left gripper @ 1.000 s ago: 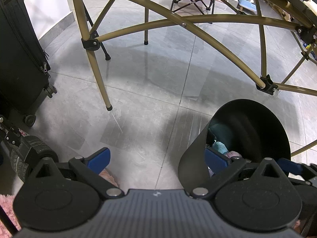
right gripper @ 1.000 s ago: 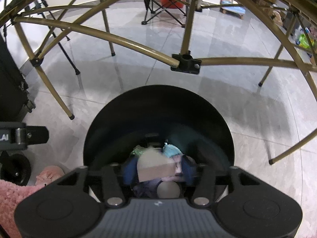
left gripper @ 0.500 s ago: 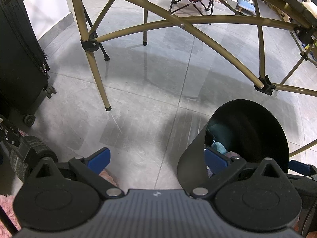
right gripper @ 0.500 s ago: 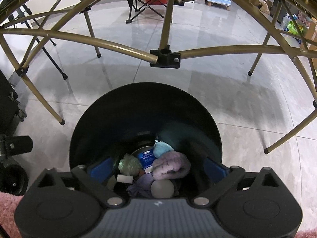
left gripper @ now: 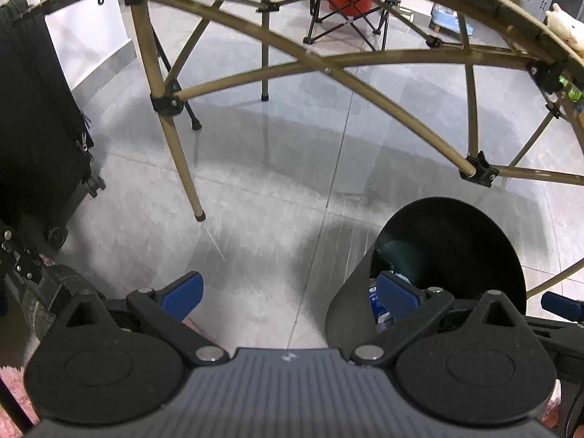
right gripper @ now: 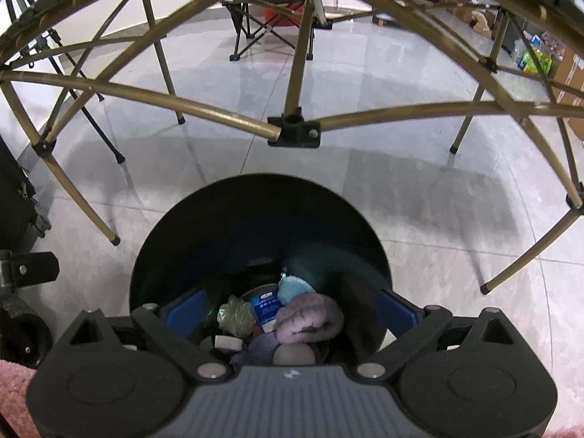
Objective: Collect trash
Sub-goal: 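Raise both tools back up toward the table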
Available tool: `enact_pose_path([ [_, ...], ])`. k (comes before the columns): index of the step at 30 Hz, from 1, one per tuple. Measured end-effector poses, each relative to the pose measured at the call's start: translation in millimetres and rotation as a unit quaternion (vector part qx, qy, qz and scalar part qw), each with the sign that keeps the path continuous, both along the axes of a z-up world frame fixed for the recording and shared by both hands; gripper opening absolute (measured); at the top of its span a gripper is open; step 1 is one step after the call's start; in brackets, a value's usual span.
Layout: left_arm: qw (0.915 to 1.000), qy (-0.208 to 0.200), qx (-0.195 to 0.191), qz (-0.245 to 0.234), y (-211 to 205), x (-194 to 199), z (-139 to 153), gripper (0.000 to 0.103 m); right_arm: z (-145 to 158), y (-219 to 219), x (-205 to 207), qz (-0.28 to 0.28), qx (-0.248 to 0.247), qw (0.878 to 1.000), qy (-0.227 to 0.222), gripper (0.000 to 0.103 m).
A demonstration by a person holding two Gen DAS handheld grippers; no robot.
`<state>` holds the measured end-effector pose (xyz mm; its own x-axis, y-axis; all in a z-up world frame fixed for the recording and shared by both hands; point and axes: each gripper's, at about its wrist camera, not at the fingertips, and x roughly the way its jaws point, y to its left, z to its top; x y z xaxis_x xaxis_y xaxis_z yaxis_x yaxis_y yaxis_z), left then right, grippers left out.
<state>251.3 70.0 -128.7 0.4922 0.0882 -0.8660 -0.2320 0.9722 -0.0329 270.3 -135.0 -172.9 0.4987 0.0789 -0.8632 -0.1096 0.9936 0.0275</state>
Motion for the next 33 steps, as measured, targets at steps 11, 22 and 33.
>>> enact_pose_path([
  [11,0.9965,-0.071,0.044,-0.009,-17.6,-6.6,30.6,0.103,30.8,-11.2,-10.9,-0.003,0.002,0.998,-0.055,0.100],
  [22,0.9882,-0.146,0.043,-0.016,-31.4,-16.9,83.8,0.103,98.3,-25.8,-34.4,-0.005,-0.002,0.984,-0.177,0.100],
  [33,0.9767,-0.208,0.051,-0.020,-47.2,4.9,129.0,0.103,162.2,-52.3,-29.8,-0.015,0.015,0.959,-0.282,0.102],
])
